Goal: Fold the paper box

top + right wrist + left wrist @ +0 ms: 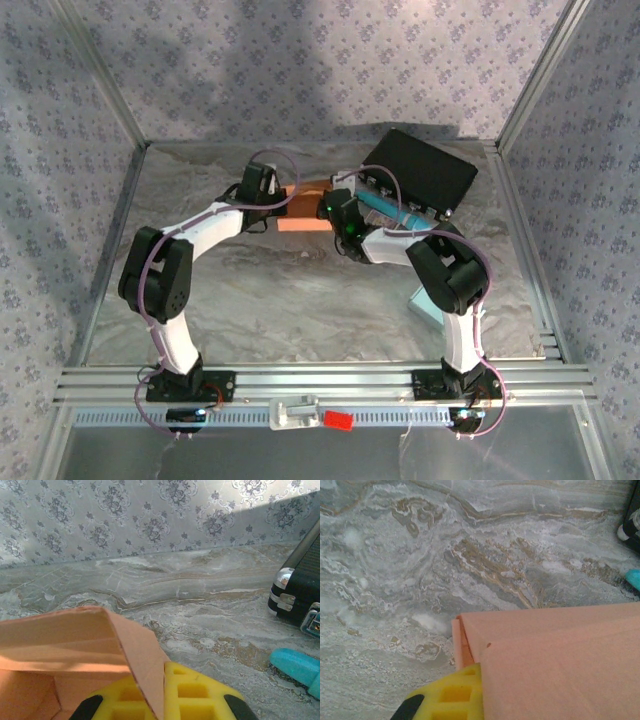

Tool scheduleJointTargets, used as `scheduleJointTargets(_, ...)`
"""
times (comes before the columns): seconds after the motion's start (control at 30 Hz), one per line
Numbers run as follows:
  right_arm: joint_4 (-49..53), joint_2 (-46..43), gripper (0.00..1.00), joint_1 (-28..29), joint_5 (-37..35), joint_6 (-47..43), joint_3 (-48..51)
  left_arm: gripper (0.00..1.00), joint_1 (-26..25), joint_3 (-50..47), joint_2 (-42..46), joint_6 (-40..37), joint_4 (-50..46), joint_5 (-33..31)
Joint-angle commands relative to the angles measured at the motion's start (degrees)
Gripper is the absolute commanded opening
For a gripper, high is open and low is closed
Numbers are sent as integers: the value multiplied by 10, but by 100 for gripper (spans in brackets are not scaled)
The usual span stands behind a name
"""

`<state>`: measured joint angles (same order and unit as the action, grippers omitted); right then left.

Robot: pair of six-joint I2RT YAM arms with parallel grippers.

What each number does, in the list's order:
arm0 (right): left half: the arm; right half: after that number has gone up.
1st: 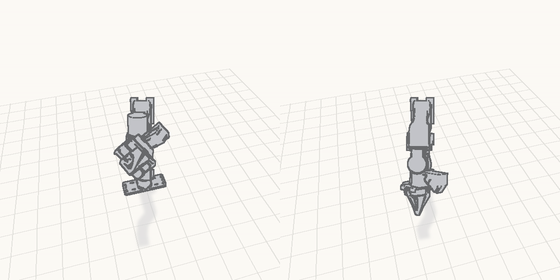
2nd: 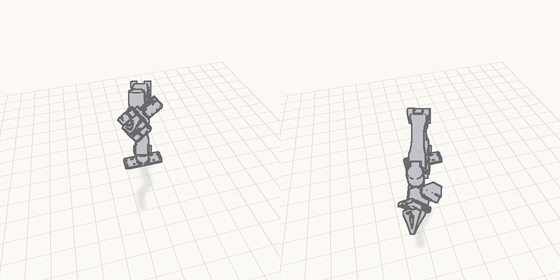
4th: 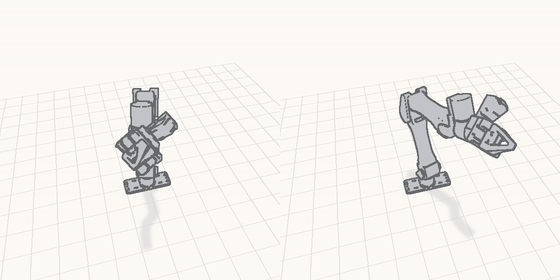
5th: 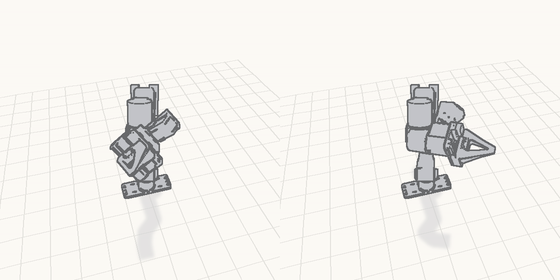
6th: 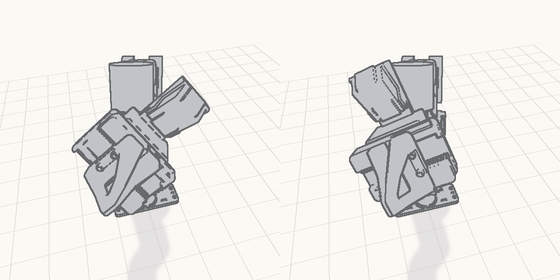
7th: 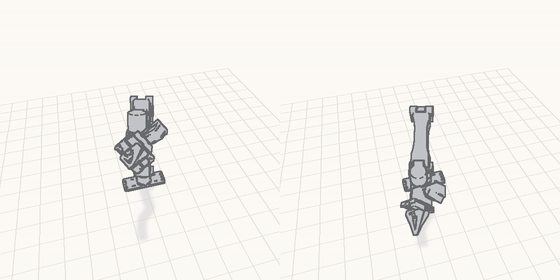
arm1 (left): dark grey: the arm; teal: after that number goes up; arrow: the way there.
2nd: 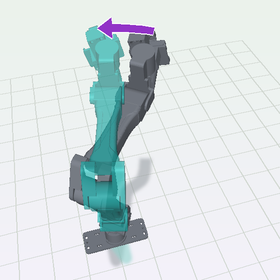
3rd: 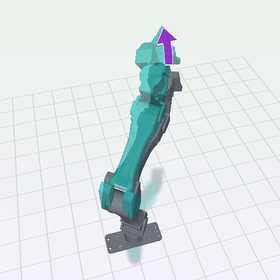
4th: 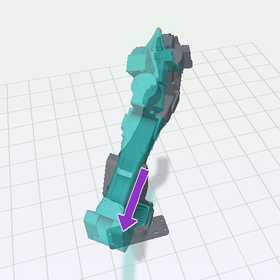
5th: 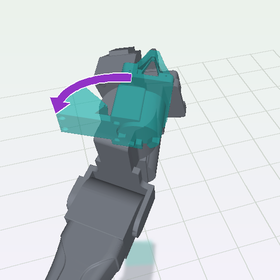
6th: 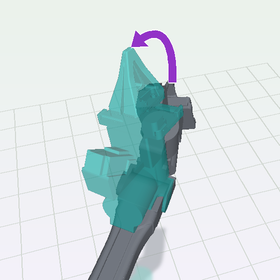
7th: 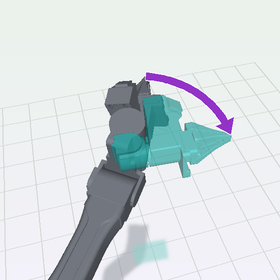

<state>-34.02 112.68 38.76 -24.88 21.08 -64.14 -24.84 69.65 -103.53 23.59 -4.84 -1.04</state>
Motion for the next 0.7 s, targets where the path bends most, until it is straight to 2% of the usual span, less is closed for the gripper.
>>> scheduleJointTargets(0.0,5,1,0,4,7,20,13,0,-9,-17,-2,10,39,42)
scheduleJointTargets(0.17,37,-4,2,4,7,30,5,0,-16,-33,0,13,38,34)
scheduleJointTargets(0.23,64,-12,6,6,7,36,-2,0,-19,-40,2,12,39,28)
scheduleJointTargets(0.33,140,-45,25,11,-5,75,-12,0,-21,-41,3,6,31,17)
scheduleJointTargets(0.4,192,-77,46,18,-15,116,-12,0,-22,-40,4,2,27,12)
scheduleJointTargets(0.43,236,-96,52,19,-13,150,-17,0,-22,-39,4,0,26,10)
scheduleJointTargets(0.6,375,-189,67,28,51,293,-6,0,-26,-33,-1,-4,21,8)
scheduleJointTargets(0.67,420,-218,69,26,88,348,1,0,-30,-32,-3,-7,21,5)
